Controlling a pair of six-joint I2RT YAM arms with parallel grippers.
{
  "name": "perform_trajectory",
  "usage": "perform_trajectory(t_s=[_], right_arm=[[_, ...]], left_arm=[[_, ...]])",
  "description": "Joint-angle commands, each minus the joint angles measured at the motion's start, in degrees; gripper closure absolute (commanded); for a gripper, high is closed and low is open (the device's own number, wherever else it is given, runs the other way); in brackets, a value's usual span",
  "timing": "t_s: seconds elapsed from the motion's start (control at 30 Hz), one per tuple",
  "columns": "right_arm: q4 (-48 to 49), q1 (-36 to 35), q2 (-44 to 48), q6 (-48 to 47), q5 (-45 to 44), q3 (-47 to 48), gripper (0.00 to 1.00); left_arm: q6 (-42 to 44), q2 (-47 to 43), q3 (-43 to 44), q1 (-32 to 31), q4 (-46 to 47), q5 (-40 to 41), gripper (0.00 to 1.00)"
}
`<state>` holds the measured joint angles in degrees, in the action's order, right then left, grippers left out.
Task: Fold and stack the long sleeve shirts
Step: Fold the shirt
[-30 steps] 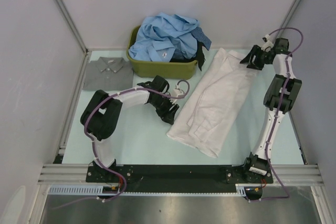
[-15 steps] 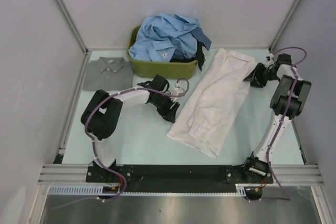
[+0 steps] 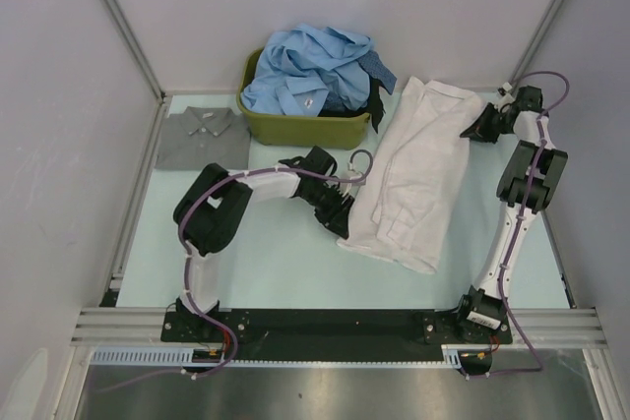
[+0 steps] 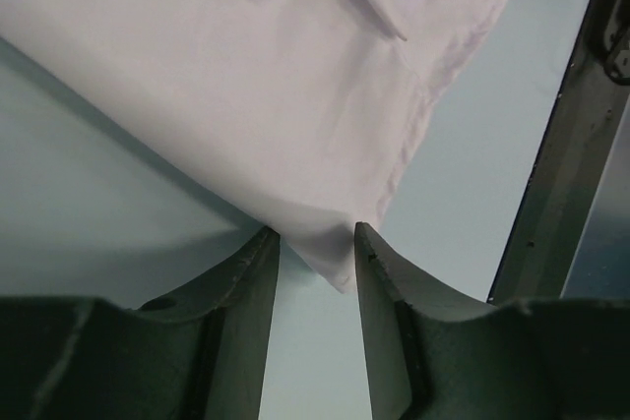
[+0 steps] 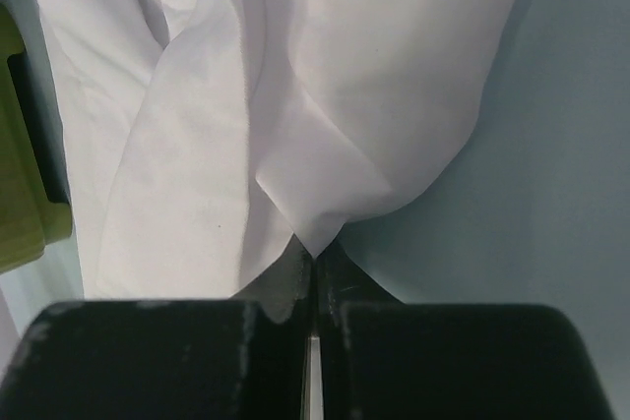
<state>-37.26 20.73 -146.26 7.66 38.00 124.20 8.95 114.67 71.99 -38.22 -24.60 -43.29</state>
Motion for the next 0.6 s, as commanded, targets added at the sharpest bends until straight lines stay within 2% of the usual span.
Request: perform_trajectory(t_s=[0.0,0.07,0.1,0.17,0.2,0.23,0.3,0.33,0.4,0.43,0.47,0.5,0.53,0.57], right_arm=[[-0.4,-0.3,-3.9,-3.3,-2.1,5.8,0.97],[-1.4,-0.1,-3.2,-4.2,-2.3,4.7,0.77],[-1.5,0.4,-2.6,-4.8,-2.2,4.0,0.57],[-2.6,1.2,0.6,-5.5,-1.8,2.5,0.47],[-3.3,1.7,1.7,-6.9,-1.4,2.7,0.38],[-4.8,2.6,3.8,-7.6,-0.9,3.4,0.36],[-11.9,3.3,5.7,-12.9,0.0,6.6,0.31],[-14.1,3.6,7.4,-15.3,-0.1,7.0,0.3],[-18.7,3.9,13.9,-19.3,-0.8,5.1,0.27],[-19.2,4.1,16.6,-23.1,-0.9,3.4,0.27],[-19.3,4.1,23.1,-24.9,-0.8,1.0,0.26],[-18.5,4.1,26.7,-26.8,-0.6,-4.0,0.22],[-15.9,4.0,30.1,-29.8,-0.2,-7.6,0.21],[-14.0,3.6,37.6,-31.1,1.1,-11.1,0.19]], left_arm=[[-3.7,3.9,2.1,-1.6,1.1,-3.2,0.58],[-4.2,4.5,2.8,-2.4,1.2,-4.3,0.62],[-4.3,4.4,2.9,-2.7,1.2,-4.5,0.62],[-3.7,2.2,2.5,-3.4,1.2,-5.0,0.52],[-2.9,1.0,1.4,-3.4,1.6,-4.6,0.48],[-2.3,-0.5,0.9,-3.1,1.7,-3.7,0.42],[0.1,-5.9,0.7,-2.7,1.8,-2.3,0.38],[1.2,-8.0,1.1,-2.3,1.4,-2.1,0.26],[5.5,-12.6,3.0,-1.9,-1.1,-0.7,0.15],[7.6,-14.0,3.7,-1.8,-2.4,-0.3,0.14],[9.7,-15.4,4.2,-1.7,-4.5,0.3,0.13],[13.9,-18.8,4.5,-1.4,-5.0,1.6,0.01],[16.0,-20.3,4.2,-1.2,-5.1,2.2,0.01],[20.2,-22.4,3.8,-1.1,-4.8,2.8,0.01]])
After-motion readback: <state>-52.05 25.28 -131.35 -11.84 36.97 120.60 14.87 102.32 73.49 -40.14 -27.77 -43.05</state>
